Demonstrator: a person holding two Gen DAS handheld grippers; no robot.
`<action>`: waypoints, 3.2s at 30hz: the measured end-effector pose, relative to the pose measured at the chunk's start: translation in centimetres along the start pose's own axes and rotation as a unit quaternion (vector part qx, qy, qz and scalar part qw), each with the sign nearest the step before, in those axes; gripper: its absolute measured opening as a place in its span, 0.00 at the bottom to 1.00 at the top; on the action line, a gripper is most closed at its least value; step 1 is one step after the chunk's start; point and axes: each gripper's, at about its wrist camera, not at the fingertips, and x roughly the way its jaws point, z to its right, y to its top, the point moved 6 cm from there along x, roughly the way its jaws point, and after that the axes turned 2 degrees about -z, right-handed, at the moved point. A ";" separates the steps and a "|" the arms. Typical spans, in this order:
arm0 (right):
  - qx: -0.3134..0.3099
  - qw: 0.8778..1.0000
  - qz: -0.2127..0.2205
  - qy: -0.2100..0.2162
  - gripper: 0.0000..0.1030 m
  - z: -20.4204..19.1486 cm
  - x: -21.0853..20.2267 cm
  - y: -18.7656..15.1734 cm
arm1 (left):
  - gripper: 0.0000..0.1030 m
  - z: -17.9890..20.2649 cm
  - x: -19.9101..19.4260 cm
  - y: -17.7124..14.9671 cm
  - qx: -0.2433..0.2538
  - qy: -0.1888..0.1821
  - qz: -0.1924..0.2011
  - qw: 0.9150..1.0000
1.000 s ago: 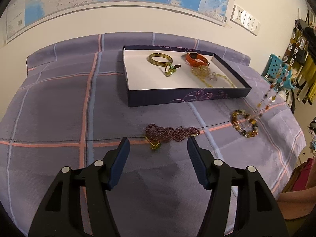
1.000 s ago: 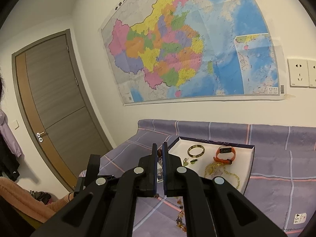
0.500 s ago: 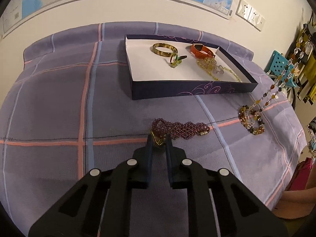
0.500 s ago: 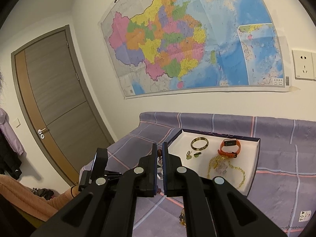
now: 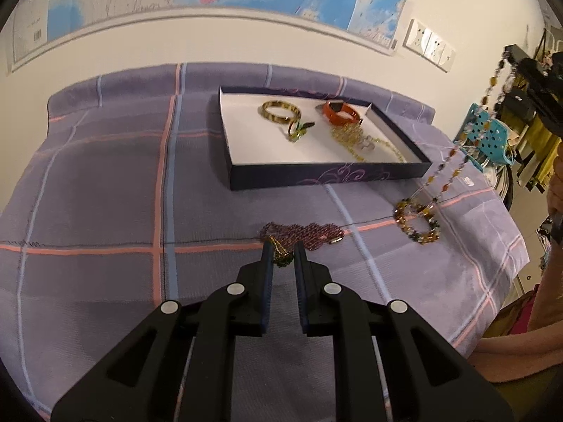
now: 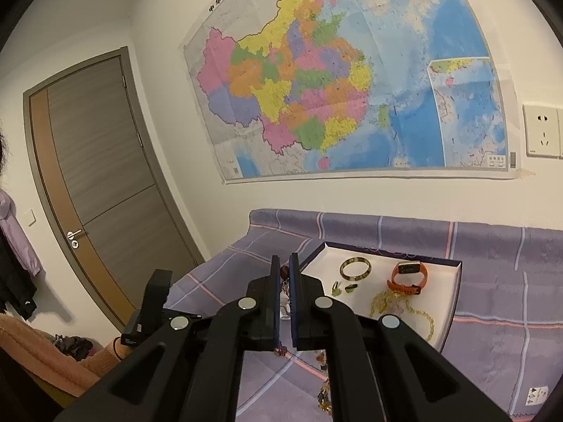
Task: Organize jewelry
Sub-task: 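Grasp a small gold charm beside the maroon necklace with the left tool, then carry the gold charm and bead strand over the box tray with both tools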
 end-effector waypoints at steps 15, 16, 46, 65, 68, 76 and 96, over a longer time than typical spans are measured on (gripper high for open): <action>-0.018 1.000 0.014 0.000 0.03 -0.4 0.2 2.3 | 0.12 2.2 -1.4 3.6 0.029 -0.016 0.039 0.999; -0.018 1.000 0.016 -0.001 0.03 -0.3 0.2 2.6 | 0.12 2.3 -1.4 3.9 0.031 -0.016 0.041 0.999; 0.022 0.999 0.008 -0.025 0.03 4.9 4.9 5.3 | 0.12 2.6 2.2 9.3 0.046 -0.022 0.038 0.998; 0.043 0.998 -0.027 -0.029 0.03 7.9 8.5 4.2 | 0.12 2.2 7.2 10.4 0.044 -0.010 -0.003 0.999; 0.046 0.998 -0.032 -0.034 0.03 8.5 8.9 4.0 | 0.12 2.0 7.9 10.4 0.041 -0.010 -0.010 0.999; 0.056 0.996 -0.052 -0.047 0.03 10.4 10.0 3.0 | 0.12 1.8 9.7 10.3 0.035 -0.013 -0.030 0.999; 0.080 0.990 -0.102 -0.050 0.03 12.9 13.1 -0.6 | 0.12 1.2 13.4 11.0 0.011 -0.010 -0.067 0.998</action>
